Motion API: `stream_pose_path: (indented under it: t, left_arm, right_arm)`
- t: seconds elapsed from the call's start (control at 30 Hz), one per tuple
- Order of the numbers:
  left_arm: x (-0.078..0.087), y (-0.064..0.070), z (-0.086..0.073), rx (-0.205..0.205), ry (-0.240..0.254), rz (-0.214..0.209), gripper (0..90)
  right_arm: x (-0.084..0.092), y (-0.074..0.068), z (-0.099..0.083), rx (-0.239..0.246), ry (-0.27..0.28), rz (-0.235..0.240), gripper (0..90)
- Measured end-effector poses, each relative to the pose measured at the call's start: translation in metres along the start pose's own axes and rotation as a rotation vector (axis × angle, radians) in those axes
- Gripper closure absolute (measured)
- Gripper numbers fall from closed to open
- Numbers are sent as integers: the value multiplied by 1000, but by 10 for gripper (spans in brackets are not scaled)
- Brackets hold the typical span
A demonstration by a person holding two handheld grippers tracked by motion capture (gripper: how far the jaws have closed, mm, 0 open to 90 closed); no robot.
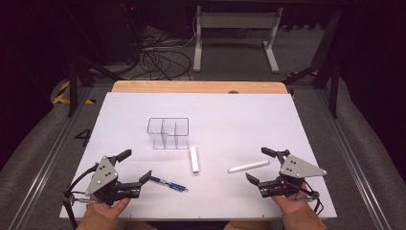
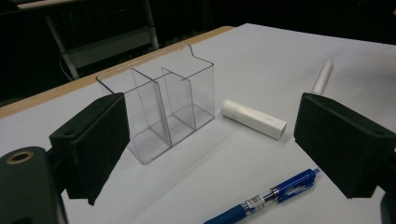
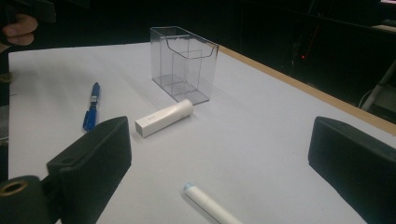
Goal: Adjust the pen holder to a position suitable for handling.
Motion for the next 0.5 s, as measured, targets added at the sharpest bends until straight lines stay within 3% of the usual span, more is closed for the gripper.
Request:
stream_pose_path:
  t: [0.5]
  left_arm:
    - [0,-2,3,-16,-12,-7,144]
  right_arm:
    - [-9,-3,10,8,-13,30,71]
Point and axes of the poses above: each handheld gripper's, and its own axes: x roughly backward along the jaws, z roughly out of its top, y roughly to its right, the point moved 10 cm from there along -x, roughly forward along the jaws, and after that the axes turned 8 degrees about y, right-handed, at the moved point
